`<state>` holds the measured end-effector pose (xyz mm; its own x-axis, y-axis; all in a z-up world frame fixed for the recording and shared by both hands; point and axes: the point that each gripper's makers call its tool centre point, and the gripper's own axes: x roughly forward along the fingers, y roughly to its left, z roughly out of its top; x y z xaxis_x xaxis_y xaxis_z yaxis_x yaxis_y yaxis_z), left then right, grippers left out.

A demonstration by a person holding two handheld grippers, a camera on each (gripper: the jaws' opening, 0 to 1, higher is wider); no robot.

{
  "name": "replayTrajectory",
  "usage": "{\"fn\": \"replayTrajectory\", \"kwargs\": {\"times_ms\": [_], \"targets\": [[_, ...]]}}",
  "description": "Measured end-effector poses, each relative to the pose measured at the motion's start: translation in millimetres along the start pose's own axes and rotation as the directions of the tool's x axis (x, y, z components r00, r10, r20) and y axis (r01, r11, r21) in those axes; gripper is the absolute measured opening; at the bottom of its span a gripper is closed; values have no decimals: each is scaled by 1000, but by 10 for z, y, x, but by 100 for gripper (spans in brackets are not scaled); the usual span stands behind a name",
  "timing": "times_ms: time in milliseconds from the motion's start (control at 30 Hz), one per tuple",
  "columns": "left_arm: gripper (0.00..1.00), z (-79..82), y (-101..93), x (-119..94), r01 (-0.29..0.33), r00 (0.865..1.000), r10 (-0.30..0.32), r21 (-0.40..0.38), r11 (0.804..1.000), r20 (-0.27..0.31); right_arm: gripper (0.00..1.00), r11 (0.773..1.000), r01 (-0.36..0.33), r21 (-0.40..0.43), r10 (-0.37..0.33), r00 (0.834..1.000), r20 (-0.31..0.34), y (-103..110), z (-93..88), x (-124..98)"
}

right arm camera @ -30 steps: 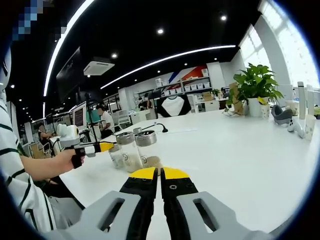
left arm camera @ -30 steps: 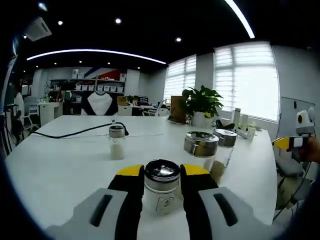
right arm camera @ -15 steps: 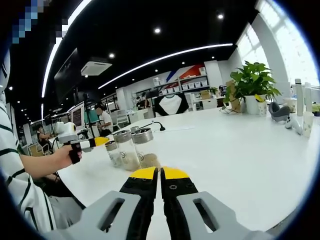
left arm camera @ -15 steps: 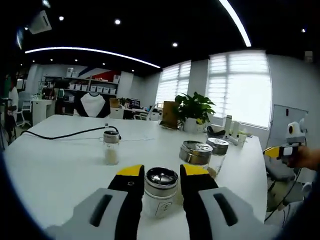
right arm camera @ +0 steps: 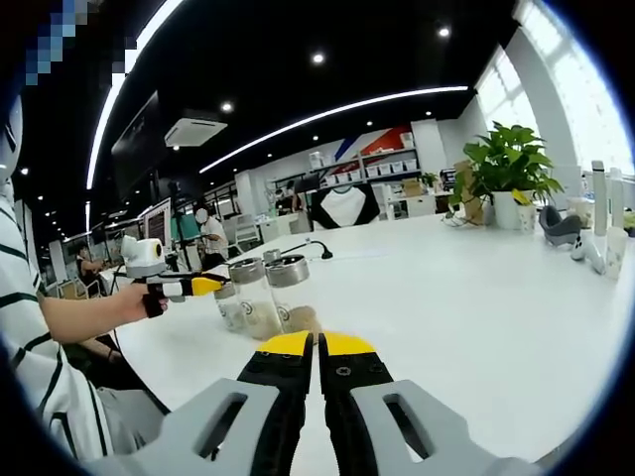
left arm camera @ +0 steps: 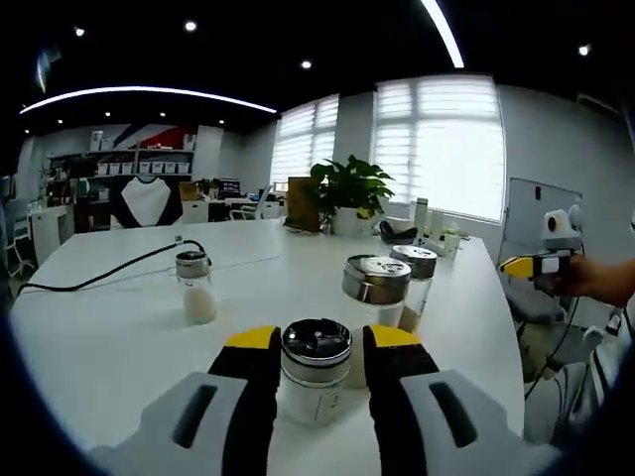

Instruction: Rotate the seasoning bottle until the label or dispensing opening points toward the visible target arrow and the bottle remains upright within the marked orientation range

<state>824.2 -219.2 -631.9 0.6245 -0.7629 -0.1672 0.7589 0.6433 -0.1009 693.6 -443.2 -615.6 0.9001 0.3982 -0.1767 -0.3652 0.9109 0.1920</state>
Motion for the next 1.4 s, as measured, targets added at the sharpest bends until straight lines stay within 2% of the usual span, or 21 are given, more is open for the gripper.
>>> {"fn": "replayTrajectory", "kwargs": {"times_ms": [133,233,467,600,1167,1400], "targets": [[32,-2,44,8,-9,1000,9,2,1000,2,0,1000,2,0,-2,1000,0,-1,0,-3],[37,-26,87,0,-33,999,34,24,999,-16,0,1000,1,2,-1,1000,0,-2,2,-6],[32,-40,34,9,13,1000,-12,18,1000,-24,0,1000,5,2,-5,1000,7,-19,25,3],[32,-40,35,9,6,1000,-5,15,1000,-18,0,1000,2,3,-2,1000,4,-21,6,16],[31,-49,47,-17,-102,995,103,-26,994,20,0,1000,15,12,-15,1000,2,-67,-34,3],[31,-55,66,-17,-116,993,116,-17,993,20,0,1000,15,12,-16,1000,20,-57,11,-24]]}}
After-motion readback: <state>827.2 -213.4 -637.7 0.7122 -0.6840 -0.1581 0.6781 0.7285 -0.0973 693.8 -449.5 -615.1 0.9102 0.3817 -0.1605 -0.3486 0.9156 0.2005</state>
